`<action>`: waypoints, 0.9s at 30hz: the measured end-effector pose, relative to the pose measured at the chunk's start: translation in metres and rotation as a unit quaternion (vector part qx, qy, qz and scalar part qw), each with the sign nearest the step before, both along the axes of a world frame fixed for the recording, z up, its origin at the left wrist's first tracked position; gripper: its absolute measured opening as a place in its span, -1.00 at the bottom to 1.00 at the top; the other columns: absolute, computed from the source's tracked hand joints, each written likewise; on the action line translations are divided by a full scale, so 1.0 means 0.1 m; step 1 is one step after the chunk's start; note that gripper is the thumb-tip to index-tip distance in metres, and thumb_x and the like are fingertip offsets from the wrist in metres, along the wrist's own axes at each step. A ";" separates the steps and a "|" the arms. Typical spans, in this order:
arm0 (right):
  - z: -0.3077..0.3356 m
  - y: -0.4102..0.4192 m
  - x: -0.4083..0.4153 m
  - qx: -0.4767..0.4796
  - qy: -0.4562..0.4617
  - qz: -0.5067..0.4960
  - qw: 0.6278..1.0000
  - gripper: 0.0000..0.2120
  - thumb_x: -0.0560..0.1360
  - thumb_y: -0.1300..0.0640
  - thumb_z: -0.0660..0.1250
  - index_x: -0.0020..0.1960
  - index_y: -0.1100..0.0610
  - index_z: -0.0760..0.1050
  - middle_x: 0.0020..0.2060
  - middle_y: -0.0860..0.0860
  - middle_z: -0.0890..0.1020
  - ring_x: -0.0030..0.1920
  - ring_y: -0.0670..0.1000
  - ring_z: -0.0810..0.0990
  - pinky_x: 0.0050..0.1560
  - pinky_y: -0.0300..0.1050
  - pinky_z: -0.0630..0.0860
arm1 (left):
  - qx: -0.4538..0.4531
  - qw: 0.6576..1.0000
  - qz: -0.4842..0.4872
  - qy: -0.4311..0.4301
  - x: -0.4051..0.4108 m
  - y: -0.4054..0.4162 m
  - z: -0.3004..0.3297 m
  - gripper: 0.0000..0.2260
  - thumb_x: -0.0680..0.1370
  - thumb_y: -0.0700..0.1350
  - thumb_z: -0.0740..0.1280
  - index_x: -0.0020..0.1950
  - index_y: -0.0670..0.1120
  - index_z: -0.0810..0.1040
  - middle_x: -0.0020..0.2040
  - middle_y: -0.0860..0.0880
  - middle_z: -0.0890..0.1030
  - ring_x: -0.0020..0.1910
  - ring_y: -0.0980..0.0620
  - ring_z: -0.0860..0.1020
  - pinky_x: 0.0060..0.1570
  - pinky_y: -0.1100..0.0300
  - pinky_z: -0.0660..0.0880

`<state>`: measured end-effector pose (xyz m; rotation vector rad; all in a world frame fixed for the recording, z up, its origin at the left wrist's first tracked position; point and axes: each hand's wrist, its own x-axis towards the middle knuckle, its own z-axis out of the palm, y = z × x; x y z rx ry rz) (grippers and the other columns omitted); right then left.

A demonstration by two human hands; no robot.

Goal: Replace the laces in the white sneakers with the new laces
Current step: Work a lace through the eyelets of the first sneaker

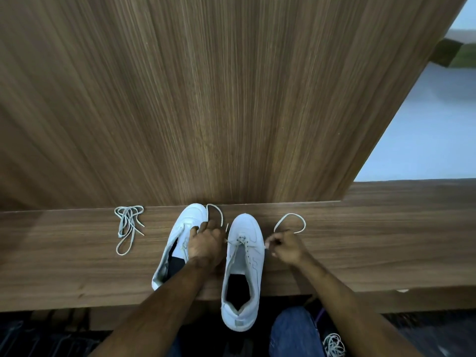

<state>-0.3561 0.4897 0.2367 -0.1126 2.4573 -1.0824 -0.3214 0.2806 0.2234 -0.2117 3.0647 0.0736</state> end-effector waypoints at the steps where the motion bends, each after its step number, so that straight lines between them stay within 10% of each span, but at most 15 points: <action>1: 0.06 0.02 -0.01 -0.090 -0.034 -0.038 0.995 -0.84 0.50 0.36 0.32 -0.12 0.12 0.56 -0.35 0.03 0.59 -0.48 -0.20 0.53 -0.36 -0.28 0.46 | 0.033 0.999 0.002 0.035 0.02 0.00 0.02 -0.73 0.57 0.00 0.18 0.23 0.05 0.52 0.24 0.02 0.45 0.28 -0.04 0.38 0.27 0.02 0.27; 5: 0.40 0.02 -0.06 -0.311 -0.097 -0.112 0.939 -0.77 0.50 0.36 0.33 0.12 0.17 0.54 -0.24 0.06 0.64 -0.30 -0.06 0.61 -0.23 -0.26 0.49 | 0.245 0.957 -0.033 0.155 0.14 0.12 0.09 -0.86 0.51 -0.12 0.32 -0.01 -0.02 0.66 0.01 0.05 0.63 0.06 0.00 0.55 -0.01 0.15 0.44; 13: 0.75 -0.39 -0.08 -0.472 -0.117 -0.217 0.846 -0.82 0.53 0.39 0.25 0.02 0.20 0.57 -0.24 0.11 0.67 -0.21 0.02 0.68 0.02 -0.03 0.61 | 0.655 0.755 -0.015 0.026 0.18 0.66 0.45 -0.79 0.63 -0.21 0.21 0.08 -0.29 0.58 -0.16 0.05 0.62 -0.21 0.39 0.55 -0.18 0.50 0.41; 24: 0.14 0.34 -0.23 -0.348 -0.049 -0.409 0.842 -0.82 0.50 0.41 0.26 -0.13 0.17 0.52 -0.40 0.06 0.63 -0.39 -0.03 0.59 -0.24 -0.11 0.54 | 0.454 0.890 0.040 0.028 0.37 -0.46 0.06 -0.82 0.55 -0.20 0.34 -0.22 -0.01 0.62 -0.40 0.19 0.57 -0.36 0.29 0.48 -0.20 0.25 0.42; 27: -0.12 0.41 -0.21 -0.136 0.064 -0.344 0.927 -0.84 0.45 0.38 0.33 0.01 0.29 0.61 -0.21 0.12 0.65 -0.21 0.03 0.59 -0.14 -0.08 0.51 | 0.429 0.899 0.067 0.051 0.39 -0.51 0.07 -0.75 0.56 -0.17 0.34 -0.29 0.07 0.57 -0.42 0.23 0.55 -0.34 0.28 0.49 -0.21 0.34 0.38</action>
